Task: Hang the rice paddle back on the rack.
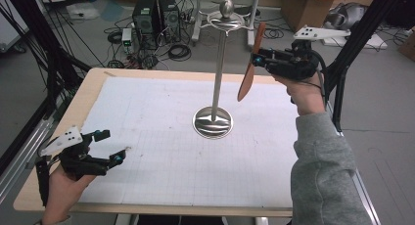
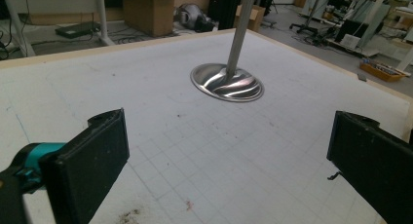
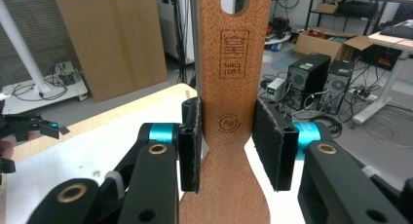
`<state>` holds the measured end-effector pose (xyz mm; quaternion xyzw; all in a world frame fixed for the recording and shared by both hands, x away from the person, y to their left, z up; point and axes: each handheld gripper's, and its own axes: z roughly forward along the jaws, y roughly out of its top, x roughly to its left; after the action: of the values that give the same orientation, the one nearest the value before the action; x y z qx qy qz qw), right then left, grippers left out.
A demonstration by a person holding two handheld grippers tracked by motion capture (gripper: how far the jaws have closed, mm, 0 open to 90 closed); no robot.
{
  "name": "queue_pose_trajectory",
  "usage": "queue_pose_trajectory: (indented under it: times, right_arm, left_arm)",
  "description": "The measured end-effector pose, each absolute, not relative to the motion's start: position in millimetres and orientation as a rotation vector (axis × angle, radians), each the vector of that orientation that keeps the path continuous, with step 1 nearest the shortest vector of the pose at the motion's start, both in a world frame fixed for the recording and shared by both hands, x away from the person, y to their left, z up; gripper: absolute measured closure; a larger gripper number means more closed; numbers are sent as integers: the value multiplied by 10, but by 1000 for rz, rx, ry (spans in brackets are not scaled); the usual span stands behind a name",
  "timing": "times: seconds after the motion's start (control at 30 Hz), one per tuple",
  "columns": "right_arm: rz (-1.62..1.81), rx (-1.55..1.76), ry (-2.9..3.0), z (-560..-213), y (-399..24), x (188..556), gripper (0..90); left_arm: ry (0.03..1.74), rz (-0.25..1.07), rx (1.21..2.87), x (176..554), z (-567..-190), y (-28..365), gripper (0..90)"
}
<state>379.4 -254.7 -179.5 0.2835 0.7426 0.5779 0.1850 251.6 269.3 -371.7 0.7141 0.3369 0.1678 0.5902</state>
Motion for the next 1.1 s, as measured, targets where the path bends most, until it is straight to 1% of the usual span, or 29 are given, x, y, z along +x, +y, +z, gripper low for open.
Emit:
queue_pose_trajectory:
  times: [0.17,1.1]
  right_arm:
    - [1644,801,2088,-1800,-2516,3813,648]
    - [1575,810,2099,-1838,-2360,3908,647]
  left_arm:
    - [763,390,1670,2509,-3699,2665,21]
    - [770,378,1676,2532,-3734,2650,21]
